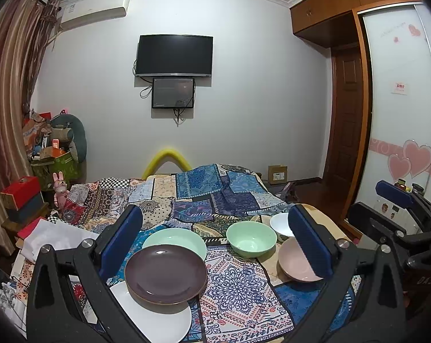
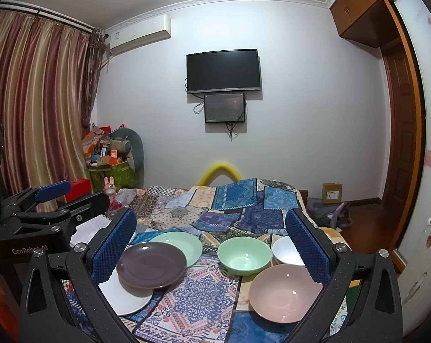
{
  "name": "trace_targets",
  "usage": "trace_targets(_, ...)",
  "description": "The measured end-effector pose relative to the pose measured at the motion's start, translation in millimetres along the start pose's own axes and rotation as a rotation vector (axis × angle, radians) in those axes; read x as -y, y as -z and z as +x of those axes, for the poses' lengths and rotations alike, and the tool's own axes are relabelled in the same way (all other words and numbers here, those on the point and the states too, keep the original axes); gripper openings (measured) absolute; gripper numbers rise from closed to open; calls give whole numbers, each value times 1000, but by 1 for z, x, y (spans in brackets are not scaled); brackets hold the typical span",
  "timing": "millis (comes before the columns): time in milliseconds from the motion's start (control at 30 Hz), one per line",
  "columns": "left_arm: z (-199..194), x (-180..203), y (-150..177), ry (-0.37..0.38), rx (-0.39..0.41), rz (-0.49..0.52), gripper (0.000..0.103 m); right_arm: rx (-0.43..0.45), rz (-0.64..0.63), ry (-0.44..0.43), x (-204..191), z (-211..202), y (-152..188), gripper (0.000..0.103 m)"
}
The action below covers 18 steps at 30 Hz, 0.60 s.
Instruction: Organize plates and bowls
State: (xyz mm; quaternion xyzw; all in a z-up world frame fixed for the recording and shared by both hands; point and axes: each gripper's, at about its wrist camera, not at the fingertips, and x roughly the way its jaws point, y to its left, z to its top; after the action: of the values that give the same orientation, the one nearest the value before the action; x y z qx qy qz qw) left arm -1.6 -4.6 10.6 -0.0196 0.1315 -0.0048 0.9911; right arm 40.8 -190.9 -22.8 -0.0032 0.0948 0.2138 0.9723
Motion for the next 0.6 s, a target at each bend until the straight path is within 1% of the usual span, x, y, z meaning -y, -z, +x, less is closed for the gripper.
trace_targets(600, 2, 2, 4, 7, 0, 10, 103, 3, 0, -4, 0, 0, -1, 103)
